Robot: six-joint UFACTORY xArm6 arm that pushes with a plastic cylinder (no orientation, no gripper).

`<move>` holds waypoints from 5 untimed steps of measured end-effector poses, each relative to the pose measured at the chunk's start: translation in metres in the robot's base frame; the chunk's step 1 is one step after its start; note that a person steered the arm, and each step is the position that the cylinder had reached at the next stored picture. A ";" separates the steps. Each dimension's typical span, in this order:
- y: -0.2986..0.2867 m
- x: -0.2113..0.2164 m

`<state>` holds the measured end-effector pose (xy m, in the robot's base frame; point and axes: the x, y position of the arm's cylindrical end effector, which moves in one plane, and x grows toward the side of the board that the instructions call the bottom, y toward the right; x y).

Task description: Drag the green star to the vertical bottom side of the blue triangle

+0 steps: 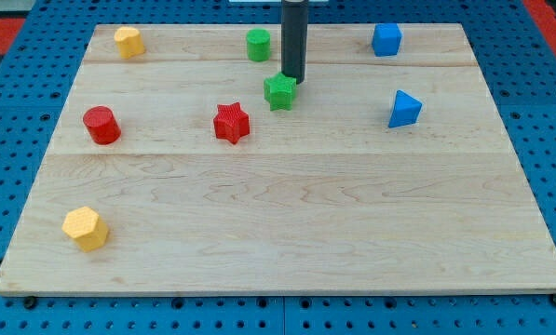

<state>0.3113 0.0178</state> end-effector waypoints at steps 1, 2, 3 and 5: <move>-0.002 -0.010; -0.037 -0.014; -0.048 -0.014; -0.063 -0.012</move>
<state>0.2990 -0.0452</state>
